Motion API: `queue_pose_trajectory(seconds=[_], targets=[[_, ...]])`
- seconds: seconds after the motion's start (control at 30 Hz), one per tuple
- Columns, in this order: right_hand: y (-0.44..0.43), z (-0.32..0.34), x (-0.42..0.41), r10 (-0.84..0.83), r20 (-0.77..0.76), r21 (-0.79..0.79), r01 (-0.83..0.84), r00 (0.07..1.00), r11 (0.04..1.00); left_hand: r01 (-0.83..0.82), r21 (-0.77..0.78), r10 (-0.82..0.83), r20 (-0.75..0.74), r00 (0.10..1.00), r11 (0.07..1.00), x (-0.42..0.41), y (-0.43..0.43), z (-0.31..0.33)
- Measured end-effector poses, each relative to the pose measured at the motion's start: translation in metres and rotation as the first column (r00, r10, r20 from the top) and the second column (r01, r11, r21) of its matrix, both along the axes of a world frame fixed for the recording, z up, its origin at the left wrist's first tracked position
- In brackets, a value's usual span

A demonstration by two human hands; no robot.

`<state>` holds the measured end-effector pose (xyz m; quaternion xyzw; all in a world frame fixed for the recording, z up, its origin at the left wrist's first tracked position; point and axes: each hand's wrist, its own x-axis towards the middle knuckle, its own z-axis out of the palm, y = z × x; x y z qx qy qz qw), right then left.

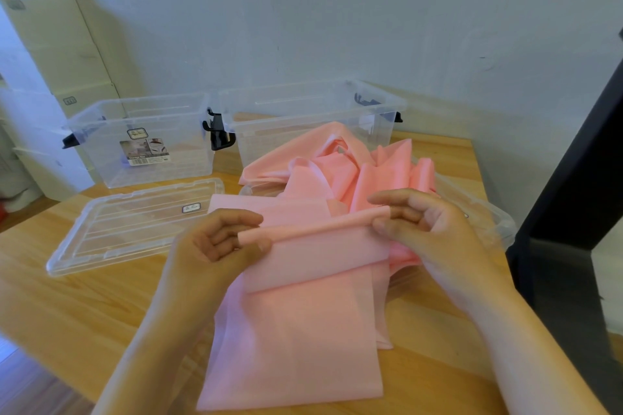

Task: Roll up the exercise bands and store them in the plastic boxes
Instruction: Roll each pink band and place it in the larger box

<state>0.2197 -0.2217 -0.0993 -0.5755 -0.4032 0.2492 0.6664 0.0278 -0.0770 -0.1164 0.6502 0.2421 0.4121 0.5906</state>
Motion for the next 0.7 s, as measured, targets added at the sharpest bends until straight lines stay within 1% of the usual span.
queue_pose_trajectory(seconds=[0.1, 0.2, 0.33, 0.4, 0.5, 0.6, 0.7], targets=[[-0.0012, -0.0012, 0.0001, -0.019, 0.059, -0.001, 0.019, 0.998, 1.000, 0.025, 0.028, -0.025, -0.021, 0.999, 0.999, -0.0009, -0.0012, 0.0006], [-0.0023, -0.0003, -0.0007, -0.005, 0.076, -0.010, 0.005, 0.997, 1.000, 0.079, -0.008, -0.080, -0.031, 0.996, 0.997, -0.0018, -0.0049, 0.0015], [-0.0018, -0.0008, 0.0008, -0.017, 0.095, -0.017, 0.019, 0.995, 1.000, 0.093, -0.025, -0.093, 0.007, 0.996, 0.995, -0.0003, -0.0056, 0.0020], [-0.0032, -0.0002, 0.0013, 0.013, 0.080, -0.017, -0.012, 0.997, 1.000, 0.088, -0.052, -0.086, 0.034, 0.996, 0.995, -0.0010, -0.0045, 0.0022], [-0.0033, 0.0026, -0.0007, 0.090, 0.004, 0.004, -0.090, 0.996, 0.996, 0.090, -0.064, -0.087, 0.051, 0.995, 0.994, -0.0032, -0.0047, 0.0017], [-0.0005, 0.0024, -0.0010, 0.049, 0.001, 0.024, -0.049, 0.999, 0.999, 0.058, -0.019, -0.057, 0.055, 0.997, 0.998, -0.0001, -0.0066, 0.0015], [0.0008, 0.0009, -0.0008, 0.020, 0.004, 0.007, -0.020, 1.000, 1.000, -0.030, 0.029, 0.029, 0.011, 1.000, 0.999, 0.0056, -0.0070, -0.0009]])
